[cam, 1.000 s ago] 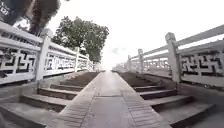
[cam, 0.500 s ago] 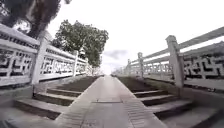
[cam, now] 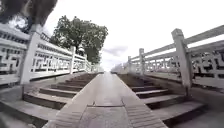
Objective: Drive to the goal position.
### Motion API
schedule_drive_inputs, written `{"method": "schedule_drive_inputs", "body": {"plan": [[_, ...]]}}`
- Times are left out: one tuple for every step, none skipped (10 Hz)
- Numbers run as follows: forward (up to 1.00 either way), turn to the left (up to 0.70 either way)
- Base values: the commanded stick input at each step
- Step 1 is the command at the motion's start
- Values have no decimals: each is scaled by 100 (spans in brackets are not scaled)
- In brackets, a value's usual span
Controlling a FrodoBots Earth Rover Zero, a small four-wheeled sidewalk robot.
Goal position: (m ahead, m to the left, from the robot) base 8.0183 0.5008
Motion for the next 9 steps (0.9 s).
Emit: {"method": "schedule_drive_inputs", "body": {"plan": [[45, 23], [45, 20], [45, 0], [45, 0], [45, 0], [45, 0], [45, 0], [45, 0], [45, 0]]}}
